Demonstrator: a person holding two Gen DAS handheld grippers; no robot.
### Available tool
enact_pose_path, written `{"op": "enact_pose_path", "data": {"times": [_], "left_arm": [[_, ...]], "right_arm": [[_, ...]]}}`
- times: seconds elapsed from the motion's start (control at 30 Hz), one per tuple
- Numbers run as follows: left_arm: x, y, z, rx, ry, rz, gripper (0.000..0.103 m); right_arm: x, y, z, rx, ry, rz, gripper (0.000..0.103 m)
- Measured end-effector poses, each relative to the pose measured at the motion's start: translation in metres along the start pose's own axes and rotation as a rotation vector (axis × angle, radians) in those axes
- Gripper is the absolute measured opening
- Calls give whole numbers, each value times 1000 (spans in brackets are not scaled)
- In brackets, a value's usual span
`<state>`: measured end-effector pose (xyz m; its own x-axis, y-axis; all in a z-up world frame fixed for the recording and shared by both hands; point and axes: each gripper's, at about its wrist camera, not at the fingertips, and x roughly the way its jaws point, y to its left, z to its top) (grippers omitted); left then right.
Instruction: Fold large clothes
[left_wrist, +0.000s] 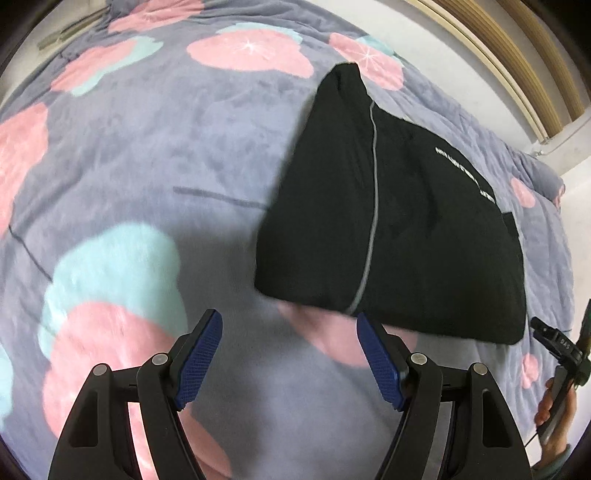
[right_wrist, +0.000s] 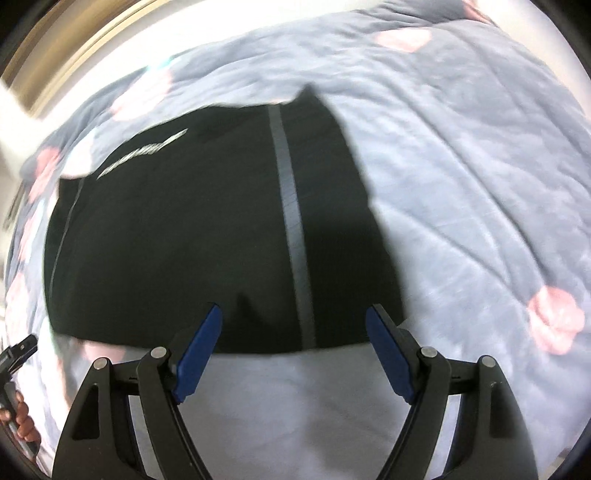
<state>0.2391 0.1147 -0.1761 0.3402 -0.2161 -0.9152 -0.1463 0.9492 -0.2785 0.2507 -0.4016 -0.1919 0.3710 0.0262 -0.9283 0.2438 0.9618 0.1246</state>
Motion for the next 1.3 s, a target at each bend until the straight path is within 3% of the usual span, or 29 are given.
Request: {"op": "enact_pose_path", "data": {"times": [0.17, 0.37, 0.53, 0.7, 0.93, 1.1, 1.3], "left_arm": [[2, -1, 43, -8, -39, 2, 77], [14, -18, 88, 32, -53, -5, 77], [37, -40, 115, 104, -16, -35, 77], [63, -47, 133, 139, 42, -83, 77], [104, -28, 147, 49, 137, -181, 77], [140, -6, 149, -79, 223, -307, 80], [157, 0, 147, -114, 256, -403, 80]], "right_arm": [[13, -28, 37, 65, -4, -1, 83], [34, -31, 69, 46, 8, 11, 83], [54, -29, 84, 31, 47, 92, 83], [74, -32, 94, 31, 77, 111, 83], [114, -52, 101, 124, 189, 282, 87], [145, -69, 101, 201, 272, 442, 95], [178, -77, 103, 280, 341, 593, 103]]}}
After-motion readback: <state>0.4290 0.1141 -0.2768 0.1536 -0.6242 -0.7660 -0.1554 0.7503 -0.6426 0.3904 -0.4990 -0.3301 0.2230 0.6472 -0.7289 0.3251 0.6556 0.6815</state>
